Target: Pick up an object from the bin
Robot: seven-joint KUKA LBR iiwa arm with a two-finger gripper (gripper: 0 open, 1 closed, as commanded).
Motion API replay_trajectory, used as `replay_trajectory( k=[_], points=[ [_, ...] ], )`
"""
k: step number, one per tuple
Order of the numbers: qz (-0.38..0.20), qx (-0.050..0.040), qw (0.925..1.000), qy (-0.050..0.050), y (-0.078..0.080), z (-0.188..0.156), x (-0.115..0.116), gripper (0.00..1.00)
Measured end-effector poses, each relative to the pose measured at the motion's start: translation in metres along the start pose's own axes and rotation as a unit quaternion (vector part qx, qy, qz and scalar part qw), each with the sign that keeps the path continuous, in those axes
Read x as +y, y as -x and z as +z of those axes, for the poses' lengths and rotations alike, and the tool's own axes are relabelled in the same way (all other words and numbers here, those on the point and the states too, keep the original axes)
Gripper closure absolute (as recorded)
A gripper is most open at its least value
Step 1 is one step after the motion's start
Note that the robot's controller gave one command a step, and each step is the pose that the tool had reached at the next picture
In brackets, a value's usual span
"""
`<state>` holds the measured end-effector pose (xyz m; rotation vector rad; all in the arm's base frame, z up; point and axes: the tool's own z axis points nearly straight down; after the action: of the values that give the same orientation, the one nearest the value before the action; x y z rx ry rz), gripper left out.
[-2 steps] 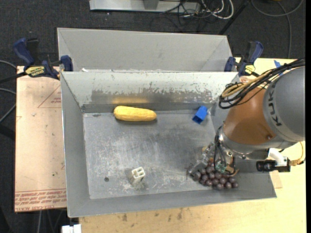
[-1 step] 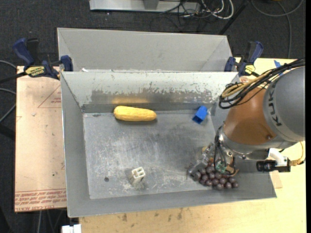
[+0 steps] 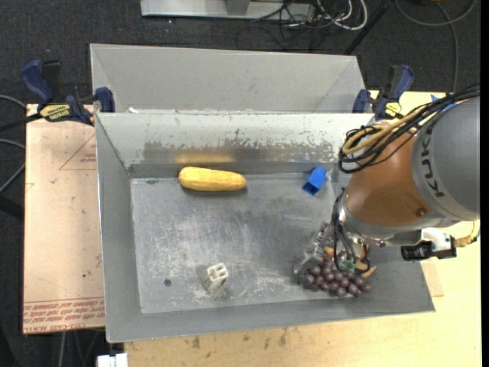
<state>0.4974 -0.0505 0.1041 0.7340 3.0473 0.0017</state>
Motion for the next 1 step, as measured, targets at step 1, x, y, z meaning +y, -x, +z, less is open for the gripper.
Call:
replay_trajectory(
  k=[1],
  points=[
    [-0.016, 0.0056, 0.9999, -0.001, -0.0001, 0.0088, -0.0083, 1.00]
  ],
)
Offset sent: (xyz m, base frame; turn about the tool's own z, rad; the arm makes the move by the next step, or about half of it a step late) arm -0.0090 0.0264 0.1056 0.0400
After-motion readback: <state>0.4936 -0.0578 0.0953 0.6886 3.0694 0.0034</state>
